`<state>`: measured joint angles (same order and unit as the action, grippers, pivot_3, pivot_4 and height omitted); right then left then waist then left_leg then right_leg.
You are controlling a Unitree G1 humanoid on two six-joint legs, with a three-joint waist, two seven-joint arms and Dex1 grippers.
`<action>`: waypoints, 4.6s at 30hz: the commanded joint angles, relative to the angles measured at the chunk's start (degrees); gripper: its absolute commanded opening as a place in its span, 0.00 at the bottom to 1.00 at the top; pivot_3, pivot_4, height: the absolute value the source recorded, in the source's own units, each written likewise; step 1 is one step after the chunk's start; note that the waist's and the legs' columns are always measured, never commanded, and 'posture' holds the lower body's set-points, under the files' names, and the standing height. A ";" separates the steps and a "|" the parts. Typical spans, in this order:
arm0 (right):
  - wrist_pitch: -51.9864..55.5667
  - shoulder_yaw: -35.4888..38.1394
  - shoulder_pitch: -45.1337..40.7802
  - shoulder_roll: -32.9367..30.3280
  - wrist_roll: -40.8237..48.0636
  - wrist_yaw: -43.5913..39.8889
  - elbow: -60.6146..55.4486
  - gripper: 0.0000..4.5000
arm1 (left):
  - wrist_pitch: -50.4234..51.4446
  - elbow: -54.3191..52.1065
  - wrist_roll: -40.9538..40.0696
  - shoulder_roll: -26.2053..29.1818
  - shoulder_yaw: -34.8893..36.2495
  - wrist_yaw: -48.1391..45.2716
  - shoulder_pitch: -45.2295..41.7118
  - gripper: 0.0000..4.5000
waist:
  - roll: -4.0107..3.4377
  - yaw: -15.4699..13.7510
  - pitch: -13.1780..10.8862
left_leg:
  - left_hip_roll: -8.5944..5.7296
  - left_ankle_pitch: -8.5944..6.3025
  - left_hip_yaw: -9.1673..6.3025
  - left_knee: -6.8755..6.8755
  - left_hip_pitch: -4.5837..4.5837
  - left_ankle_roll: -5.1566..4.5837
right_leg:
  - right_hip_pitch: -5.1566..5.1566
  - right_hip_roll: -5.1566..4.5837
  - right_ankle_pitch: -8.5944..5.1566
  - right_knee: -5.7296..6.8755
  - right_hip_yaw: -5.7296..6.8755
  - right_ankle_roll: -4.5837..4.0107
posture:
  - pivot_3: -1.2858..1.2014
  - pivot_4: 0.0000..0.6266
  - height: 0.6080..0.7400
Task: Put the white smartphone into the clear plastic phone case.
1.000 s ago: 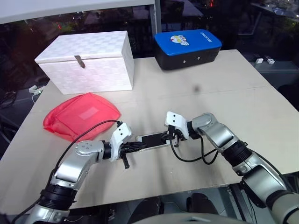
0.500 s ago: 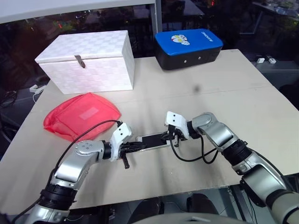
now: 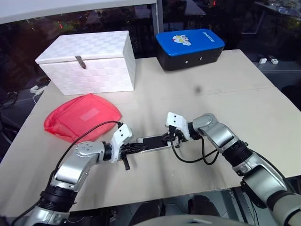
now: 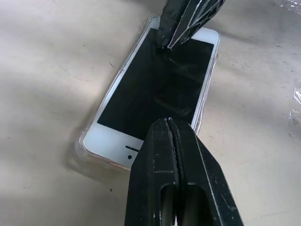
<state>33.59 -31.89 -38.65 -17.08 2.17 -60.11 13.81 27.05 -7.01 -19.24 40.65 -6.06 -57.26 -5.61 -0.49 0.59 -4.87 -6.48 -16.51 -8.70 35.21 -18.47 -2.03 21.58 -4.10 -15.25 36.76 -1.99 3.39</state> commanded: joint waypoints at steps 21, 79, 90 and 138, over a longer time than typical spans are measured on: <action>0.97 15.23 13.30 -3.91 5.81 9.02 -16.87 0.00 | 0.67 -0.36 0.17 0.80 0.73 -0.10 1.27 0.01 | -0.20 -1.15 -2.06 | -0.09 0.12 -0.64 -0.13 -0.96 0.28 | 0.70 -0.04 0.18 -0.50 0.55 -0.05 | 0.52 0.24 1.00; 3.71 -3.14 4.27 -9.82 0.66 -0.23 -17.90 0.00 | 1.04 -0.64 -9.40 -0.79 11.56 -0.76 1.82 0.01 | 0.37 -1.30 -2.12 | -0.30 0.26 -1.19 1.08 -1.80 0.16 | 1.22 -0.12 0.38 0.06 1.09 -0.34 | 0.52 0.24 1.00; 9.47 11.86 7.82 -10.48 9.43 5.08 -36.99 0.00 | 2.13 -1.13 -10.38 1.69 14.28 -1.74 2.50 0.01 | 0.49 -0.05 -2.90 | -0.31 0.27 -1.18 1.26 -2.84 0.20 | 2.14 -0.15 0.43 0.17 1.10 -0.40 | 0.52 0.24 1.00; 6.25 1.71 5.46 -15.67 -1.01 7.07 -31.87 0.00 | -0.69 -1.89 -4.43 2.15 8.83 -1.01 3.18 0.01 | 0.54 -0.07 -3.06 | -0.41 0.26 -1.11 2.06 -2.85 0.20 | 2.11 -0.20 0.43 0.98 1.06 -0.39 | 0.52 0.24 1.00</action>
<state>41.01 -30.38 -33.00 -33.13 1.44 -53.22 -17.39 26.72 -8.33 -23.72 41.91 2.64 -57.29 -3.26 0.04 0.52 -7.93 -6.89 -16.25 -9.81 37.27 -21.32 -1.83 23.69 -4.30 -14.82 37.74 -0.92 3.00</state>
